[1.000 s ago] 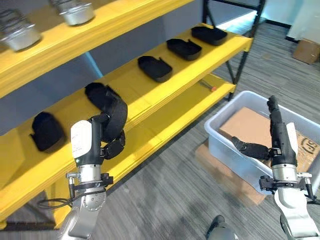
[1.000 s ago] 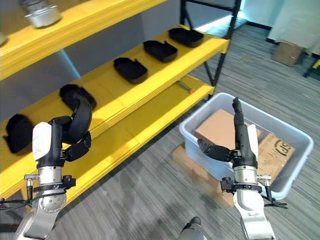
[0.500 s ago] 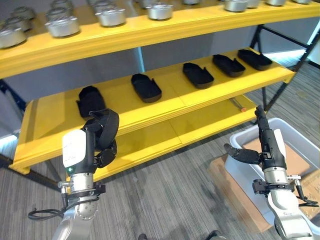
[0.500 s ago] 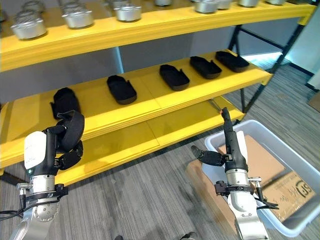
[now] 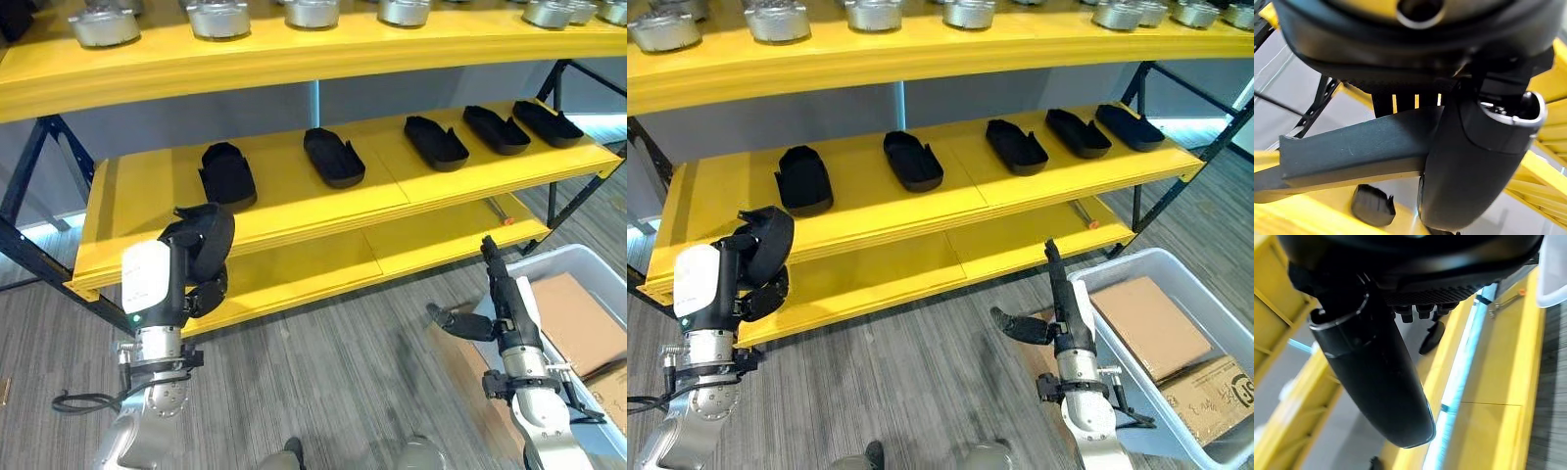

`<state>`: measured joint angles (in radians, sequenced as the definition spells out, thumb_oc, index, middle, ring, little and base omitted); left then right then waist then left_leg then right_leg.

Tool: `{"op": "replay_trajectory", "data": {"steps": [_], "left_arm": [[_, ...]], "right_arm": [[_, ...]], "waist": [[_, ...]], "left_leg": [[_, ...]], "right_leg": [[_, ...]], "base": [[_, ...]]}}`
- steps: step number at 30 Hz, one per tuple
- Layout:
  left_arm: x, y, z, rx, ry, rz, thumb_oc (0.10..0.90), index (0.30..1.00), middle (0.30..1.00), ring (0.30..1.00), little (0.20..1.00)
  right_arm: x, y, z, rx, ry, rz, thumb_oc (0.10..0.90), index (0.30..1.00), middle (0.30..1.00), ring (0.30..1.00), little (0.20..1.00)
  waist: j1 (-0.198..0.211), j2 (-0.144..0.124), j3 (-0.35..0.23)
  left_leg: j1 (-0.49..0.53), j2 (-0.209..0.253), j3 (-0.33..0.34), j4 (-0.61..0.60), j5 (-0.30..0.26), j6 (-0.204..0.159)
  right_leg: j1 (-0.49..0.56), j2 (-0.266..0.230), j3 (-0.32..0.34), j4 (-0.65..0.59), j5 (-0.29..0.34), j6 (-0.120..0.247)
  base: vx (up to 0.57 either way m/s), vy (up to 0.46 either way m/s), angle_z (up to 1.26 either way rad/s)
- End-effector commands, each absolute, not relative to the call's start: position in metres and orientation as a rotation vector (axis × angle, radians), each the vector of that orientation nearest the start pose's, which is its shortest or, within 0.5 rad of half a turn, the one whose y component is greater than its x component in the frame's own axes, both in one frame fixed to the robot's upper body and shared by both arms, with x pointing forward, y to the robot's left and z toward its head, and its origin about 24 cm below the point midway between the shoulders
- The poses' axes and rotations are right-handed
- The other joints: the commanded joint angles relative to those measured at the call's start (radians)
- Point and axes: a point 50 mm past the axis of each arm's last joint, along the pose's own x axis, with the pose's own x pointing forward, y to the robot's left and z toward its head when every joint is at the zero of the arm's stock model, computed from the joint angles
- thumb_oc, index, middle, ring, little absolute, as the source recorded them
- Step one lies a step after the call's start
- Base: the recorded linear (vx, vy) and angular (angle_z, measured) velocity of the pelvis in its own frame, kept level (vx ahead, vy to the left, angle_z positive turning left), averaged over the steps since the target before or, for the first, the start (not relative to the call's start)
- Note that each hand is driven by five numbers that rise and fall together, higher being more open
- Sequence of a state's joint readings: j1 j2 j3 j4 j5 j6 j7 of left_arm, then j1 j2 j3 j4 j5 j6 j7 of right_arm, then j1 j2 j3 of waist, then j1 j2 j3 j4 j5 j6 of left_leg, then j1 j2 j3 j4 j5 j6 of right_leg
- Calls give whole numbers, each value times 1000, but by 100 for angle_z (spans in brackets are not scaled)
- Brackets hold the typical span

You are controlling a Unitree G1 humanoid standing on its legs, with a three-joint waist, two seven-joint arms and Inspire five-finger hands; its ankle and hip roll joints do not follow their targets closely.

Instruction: Move parts from the plastic box to the shelf.

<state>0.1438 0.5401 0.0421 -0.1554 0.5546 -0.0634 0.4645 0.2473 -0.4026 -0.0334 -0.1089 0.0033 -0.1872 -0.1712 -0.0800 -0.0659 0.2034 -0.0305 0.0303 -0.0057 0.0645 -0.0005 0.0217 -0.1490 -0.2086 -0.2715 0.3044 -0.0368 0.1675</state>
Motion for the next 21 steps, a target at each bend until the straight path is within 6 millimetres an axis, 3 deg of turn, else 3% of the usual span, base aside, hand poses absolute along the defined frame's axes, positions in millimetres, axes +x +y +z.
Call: {"op": "replay_trajectory", "data": {"steps": [1, 3, 6, 11, 17, 21], "left_arm": [[228, 234, 162, 1020, -672, 429, 400, 300, 300, 300, 300], [228, 232, 160, 1007, -665, 421, 400, 300, 300, 300, 300], [228, 228, 153, 999, -649, 394, 400, 300, 300, 300, 300], [221, 228, 144, 944, -611, 378, 400, 300, 300, 300, 300], [219, 230, 138, 900, -570, 369, 400, 300, 300, 300, 300], [220, 227, 138, 877, -577, 350, 400, 300, 300, 300, 300]], "right_arm": [[212, -252, 112, -427, -389, -225, 900, 1000, 1000, 1000, 1000], [211, -254, 114, -413, -401, -225, 900, 1000, 1000, 1000, 1000], [211, -254, 115, -418, -405, -223, 900, 1000, 1000, 1000, 1000], [213, -253, 115, -408, -402, -211, 900, 1000, 1000, 1000, 1000], [213, -252, 115, -398, -396, -199, 900, 1000, 1000, 1000, 1000], [214, -252, 119, -386, -414, -192, 900, 1000, 1000, 1000, 1000]], "waist": [[-46, -31, -72], [-54, -48, -73], [-46, -58, -75], [-30, -25, -107], [-30, -5, -122], [-36, 13, -111]], "left_leg": [[102, -71, 21, -38, -95, -6], [91, -88, 19, -20, -103, -6], [88, -105, 17, 14, -126, -7], [114, -94, 32, -13, -125, -8], [129, -75, 32, -28, -119, -21], [102, -68, 32, 38, -125, -45]], "right_leg": [[-34, 108, 52, -106, 100, -39], [-32, 158, 102, -148, 94, -51], [15, 161, 122, -206, 89, -59], [70, 165, 142, -259, 88, -63], [99, 176, 163, -295, 83, -74], [119, 180, 185, -313, 68, -92]], "base": [[29, -2, 43], [40, -13, 38], [63, -36, 15], [108, -65, 1], [94, -98, -3], [67, -117, -2]]}}
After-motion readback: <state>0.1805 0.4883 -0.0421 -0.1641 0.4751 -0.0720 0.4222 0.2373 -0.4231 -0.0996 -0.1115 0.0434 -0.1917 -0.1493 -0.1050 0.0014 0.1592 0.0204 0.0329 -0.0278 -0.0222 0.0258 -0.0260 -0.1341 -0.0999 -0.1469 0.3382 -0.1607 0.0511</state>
